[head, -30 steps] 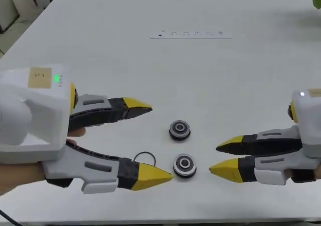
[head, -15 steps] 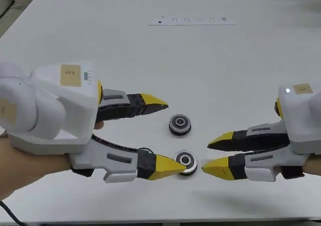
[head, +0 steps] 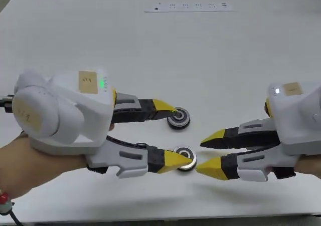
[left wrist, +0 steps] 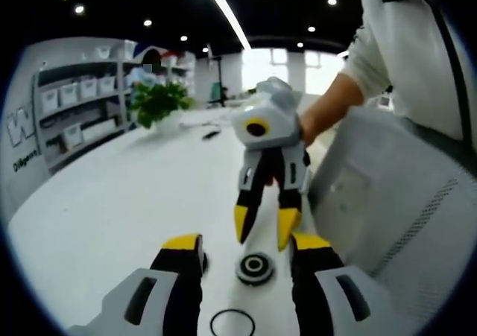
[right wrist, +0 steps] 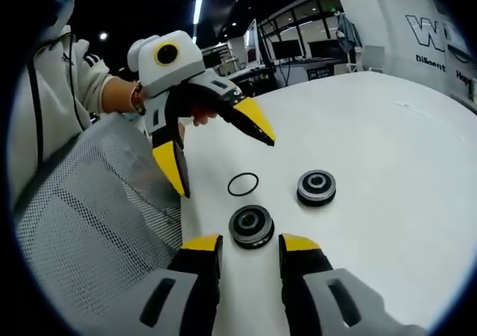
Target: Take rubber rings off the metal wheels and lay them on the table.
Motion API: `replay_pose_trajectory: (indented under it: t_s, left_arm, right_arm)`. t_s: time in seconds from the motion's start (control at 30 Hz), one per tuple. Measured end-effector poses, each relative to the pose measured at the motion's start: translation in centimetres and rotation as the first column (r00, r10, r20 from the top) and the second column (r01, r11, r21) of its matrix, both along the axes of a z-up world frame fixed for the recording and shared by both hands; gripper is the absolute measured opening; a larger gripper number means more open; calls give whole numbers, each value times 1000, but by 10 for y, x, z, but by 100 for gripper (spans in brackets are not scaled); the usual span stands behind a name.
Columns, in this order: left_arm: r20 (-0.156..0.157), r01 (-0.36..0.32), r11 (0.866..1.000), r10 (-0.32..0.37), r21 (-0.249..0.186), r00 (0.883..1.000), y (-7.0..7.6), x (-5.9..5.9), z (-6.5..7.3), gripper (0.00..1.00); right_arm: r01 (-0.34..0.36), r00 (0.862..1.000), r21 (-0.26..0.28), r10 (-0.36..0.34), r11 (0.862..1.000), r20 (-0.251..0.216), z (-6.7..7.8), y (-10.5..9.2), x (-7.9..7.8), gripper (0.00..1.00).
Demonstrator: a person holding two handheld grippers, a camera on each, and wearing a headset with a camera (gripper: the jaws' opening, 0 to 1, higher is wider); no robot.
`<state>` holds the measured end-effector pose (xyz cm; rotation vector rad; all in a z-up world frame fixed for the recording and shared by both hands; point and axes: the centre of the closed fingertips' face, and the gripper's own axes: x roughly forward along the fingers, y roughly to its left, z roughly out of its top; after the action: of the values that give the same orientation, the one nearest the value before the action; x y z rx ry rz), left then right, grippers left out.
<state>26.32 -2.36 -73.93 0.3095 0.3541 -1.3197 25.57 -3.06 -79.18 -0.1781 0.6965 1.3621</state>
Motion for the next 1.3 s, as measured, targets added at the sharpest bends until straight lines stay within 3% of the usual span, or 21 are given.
replay_pose_trajectory:
  t_s: [0.3, 0.53, 0.63, 0.7, 0.83, 1.0, 1.1, 1.17, 1.3]
  left_arm:
    - [4, 33, 999, -33, 19, 999, -9, -3, -18, 38]
    - [-15, 6, 1000, -6, 20, 1000, -11, -1, -28, 30]
    - [-8, 4, 1000, -4, 31, 1000, -10, -2, -32, 25]
    - [-26, -5, 1000, 6, 30, 1000, -10, -2, -35, 25]
    - [-25, -3, 999, 4, 38, 1000, -11, -3, -39, 24]
    - [-25, 2, 996, 0, 86, 1000, -10, -4, -49, 23]
    - [-42, 6, 997, -3, 78, 999, -10, -6, -48, 21]
    - [-29, 17, 996, -15, 86, 999, -9, -8, -50, 19]
    - [-46, 8, 997, -4, 78, 999, -8, -8, -51, 18]
  right_arm:
    - [-29, 999, -12, 29, 1000, 28, -7, 4, 1, 27]
    - [-45, 998, -24, 46, 999, 49, -13, 7, 2, 26]
    - [-42, 998, -26, 43, 999, 55, -15, 7, 3, 25]
    - [-42, 997, -23, 44, 999, 60, -15, 7, 3, 25]
    - [-44, 997, -24, 46, 999, 66, -15, 8, 4, 24]
    - [-49, 996, -27, 50, 998, 69, -17, 9, 3, 23]
    - [-51, 996, -28, 53, 998, 76, -16, 8, 2, 22]
    - [-49, 996, -30, 51, 998, 80, -17, 7, 3, 21]
    - [-43, 996, -39, 46, 998, 80, -19, 4, 3, 19]
